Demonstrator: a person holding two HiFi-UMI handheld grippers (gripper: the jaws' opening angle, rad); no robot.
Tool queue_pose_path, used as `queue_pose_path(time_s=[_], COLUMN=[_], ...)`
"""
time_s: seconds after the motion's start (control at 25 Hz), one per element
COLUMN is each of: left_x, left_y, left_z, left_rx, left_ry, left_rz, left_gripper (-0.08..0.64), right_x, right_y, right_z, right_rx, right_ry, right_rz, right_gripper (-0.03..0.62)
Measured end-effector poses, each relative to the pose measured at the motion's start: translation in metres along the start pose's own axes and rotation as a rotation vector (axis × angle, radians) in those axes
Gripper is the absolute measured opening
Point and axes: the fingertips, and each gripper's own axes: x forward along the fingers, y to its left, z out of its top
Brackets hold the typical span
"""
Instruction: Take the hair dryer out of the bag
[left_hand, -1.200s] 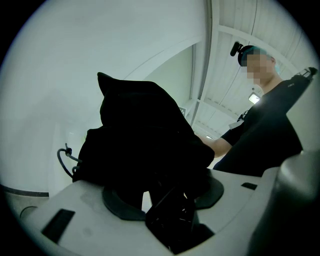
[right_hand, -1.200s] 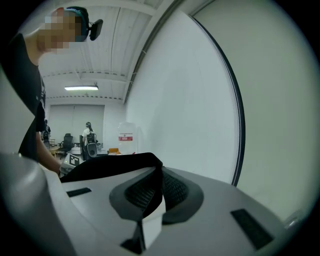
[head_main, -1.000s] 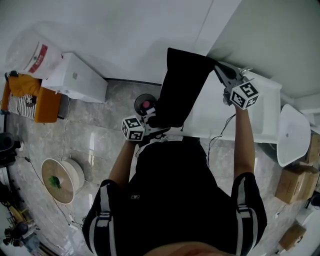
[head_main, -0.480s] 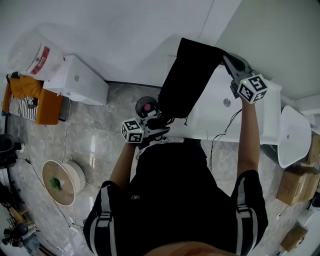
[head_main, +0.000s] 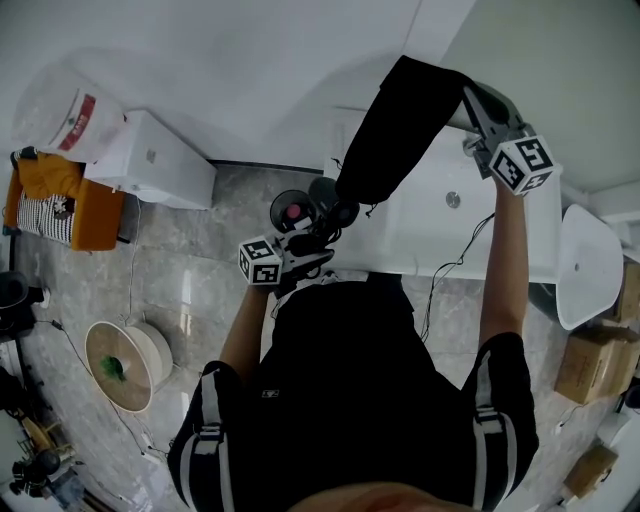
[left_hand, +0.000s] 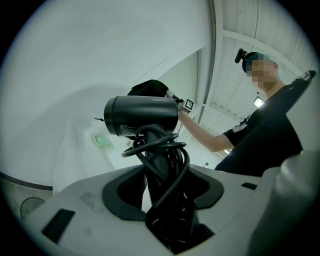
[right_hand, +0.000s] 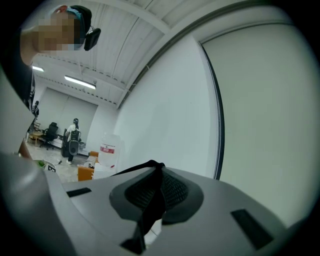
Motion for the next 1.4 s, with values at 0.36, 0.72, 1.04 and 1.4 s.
queue_pose_path(time_s=[0.36, 0.72, 1.04, 1.4], left_x=[0.0, -0.002, 0.001, 0.008], left_y=[0.004, 0.008, 0.016, 0.013], left_z=[0.009, 0.022, 0.029, 0.028], left_rx=[-0.01, -0.007, -0.031, -0.032], left_ry=[-0.045, -0.082, -0.115, -0.111], left_rz=[0.03, 0.02, 0.002, -0.006], left_gripper=[0.206, 0.206, 0.206, 0.206], right_x=[-0.011, -0.041, -0.066, -0.098], right_y=[0.034, 0.109, 0.169, 0.207], right_z=[-0.059, -0.156, -0.207, -0.234], right_rx=[0.06, 0.273, 0.417, 0.482], right_ry=[0.091, 0.188, 0.231, 0.267], right_rz=[0.05, 0.103, 0.113, 0.13], right_gripper=[0.07, 0.07, 0.07, 0.069])
